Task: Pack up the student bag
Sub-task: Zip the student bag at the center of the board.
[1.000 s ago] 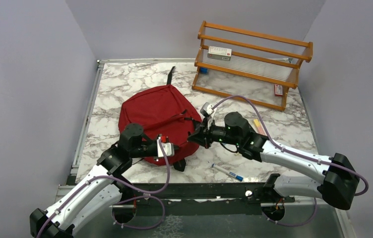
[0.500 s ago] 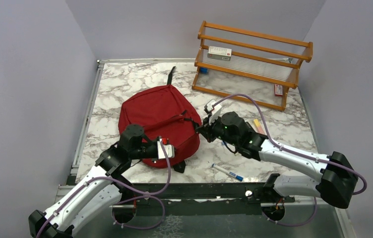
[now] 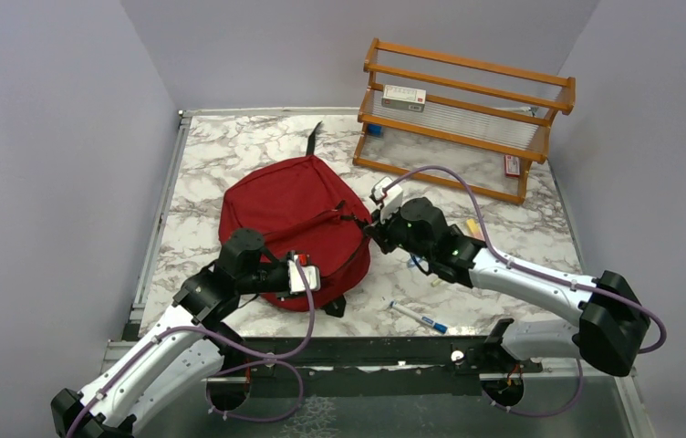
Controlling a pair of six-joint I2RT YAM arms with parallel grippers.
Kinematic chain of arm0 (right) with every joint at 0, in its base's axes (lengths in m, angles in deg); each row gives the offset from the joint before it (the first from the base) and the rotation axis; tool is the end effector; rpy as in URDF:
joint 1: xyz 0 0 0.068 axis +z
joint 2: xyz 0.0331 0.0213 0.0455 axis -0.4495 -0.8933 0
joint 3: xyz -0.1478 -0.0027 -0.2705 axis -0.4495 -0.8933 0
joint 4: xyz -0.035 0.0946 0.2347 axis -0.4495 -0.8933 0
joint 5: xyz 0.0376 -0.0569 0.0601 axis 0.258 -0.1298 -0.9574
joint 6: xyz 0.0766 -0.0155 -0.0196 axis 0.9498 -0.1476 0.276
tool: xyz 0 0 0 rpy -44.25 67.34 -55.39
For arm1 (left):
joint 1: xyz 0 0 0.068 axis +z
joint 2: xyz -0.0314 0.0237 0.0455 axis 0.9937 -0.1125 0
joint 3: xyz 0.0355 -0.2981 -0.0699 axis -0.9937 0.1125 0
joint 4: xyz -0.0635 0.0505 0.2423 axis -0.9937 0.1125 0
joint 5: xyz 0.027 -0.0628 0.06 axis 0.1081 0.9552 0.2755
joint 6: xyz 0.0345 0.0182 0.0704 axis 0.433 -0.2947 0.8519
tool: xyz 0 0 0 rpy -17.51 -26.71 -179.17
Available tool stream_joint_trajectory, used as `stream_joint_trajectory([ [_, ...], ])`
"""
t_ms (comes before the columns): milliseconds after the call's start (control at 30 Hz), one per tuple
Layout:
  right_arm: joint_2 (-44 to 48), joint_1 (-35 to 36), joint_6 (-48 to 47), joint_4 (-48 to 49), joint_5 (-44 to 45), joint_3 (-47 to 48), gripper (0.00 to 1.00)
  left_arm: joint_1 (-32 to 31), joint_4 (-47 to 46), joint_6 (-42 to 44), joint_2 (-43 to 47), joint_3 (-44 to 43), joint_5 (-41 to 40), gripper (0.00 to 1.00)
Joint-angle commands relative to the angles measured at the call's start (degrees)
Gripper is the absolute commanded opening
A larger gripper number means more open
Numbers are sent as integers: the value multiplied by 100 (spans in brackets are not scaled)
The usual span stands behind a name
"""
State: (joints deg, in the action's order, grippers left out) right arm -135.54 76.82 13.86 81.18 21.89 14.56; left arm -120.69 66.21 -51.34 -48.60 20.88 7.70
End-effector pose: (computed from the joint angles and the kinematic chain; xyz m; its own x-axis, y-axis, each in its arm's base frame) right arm 0.1937 0.2227 0.2845 -0.2842 -0.2668 -0.9209 -0.7033 0.7108 0.0112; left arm 0.0793 -0.1106 0.2663 0.2354 0.4493 -0.8618 0.9476 0.0909 0.3062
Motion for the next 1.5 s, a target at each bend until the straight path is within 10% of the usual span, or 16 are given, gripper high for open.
stream_joint_trajectory([
  [0,270,-90,-400,450,-1062,-72,1,-12,-69,-279,65,-162,10,53],
  [700,0,288,567,1031,-3623,248,1,-185,-1960,-1758,-686,38,335,77],
  [1167,254,386,678,1213,-2316,143,1,-256,-1210,-1212,-933,-42,-17,59],
  [1467,260,385,692,1213,-2171,123,1,869,-1151,-1094,-556,63,803,42],
])
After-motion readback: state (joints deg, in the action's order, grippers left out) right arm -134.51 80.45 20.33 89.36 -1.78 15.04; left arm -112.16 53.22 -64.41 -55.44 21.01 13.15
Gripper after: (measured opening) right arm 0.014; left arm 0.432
